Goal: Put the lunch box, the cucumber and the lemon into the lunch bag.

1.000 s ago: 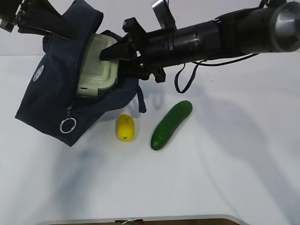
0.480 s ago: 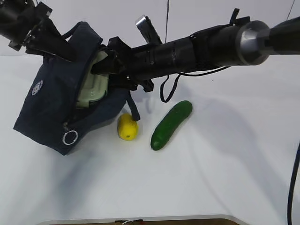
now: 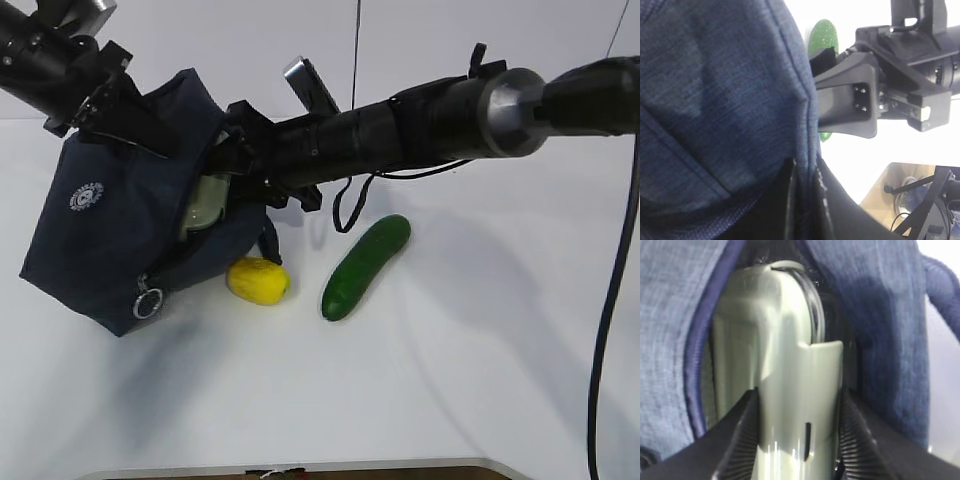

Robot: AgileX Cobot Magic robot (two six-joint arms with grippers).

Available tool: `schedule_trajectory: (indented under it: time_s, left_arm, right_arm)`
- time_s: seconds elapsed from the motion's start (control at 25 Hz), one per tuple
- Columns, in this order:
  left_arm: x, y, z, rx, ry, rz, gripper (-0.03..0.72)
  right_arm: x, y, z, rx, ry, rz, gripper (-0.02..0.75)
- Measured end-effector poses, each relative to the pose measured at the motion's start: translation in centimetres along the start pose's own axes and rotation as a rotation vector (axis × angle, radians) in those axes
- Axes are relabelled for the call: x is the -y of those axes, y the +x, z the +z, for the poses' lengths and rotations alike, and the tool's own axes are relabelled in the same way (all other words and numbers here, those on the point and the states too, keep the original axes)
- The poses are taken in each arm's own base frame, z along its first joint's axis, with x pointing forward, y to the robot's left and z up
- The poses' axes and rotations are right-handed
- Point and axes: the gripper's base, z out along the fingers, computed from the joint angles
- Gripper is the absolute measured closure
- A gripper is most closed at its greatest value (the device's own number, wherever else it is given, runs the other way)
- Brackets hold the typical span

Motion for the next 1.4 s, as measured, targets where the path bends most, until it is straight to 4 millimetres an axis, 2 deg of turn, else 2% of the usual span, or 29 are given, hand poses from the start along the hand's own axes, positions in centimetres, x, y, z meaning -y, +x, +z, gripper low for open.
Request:
schedule_trajectory:
  time_s: [0.68,1.0,1.4]
  left_arm:
    - [-0.03,-0.02,0.06,0.002,0.003,0.007,0.679]
    - [0.01,-0.13,0.17,0.011,0.022,-0.002,0.680]
    - [0.01,-0.13,0.17,0.011,0.022,0.000,0.680]
  right_arm:
    - [0.18,-0.11,0.05,0.015,0.014,0.004,0.351]
    - [-0.34,-0.30,0.03,0.017,-0.020,0.025,0.279]
    - [-0.60,-0.10,0.02,-0.007,-0.045,-0.009,0.277]
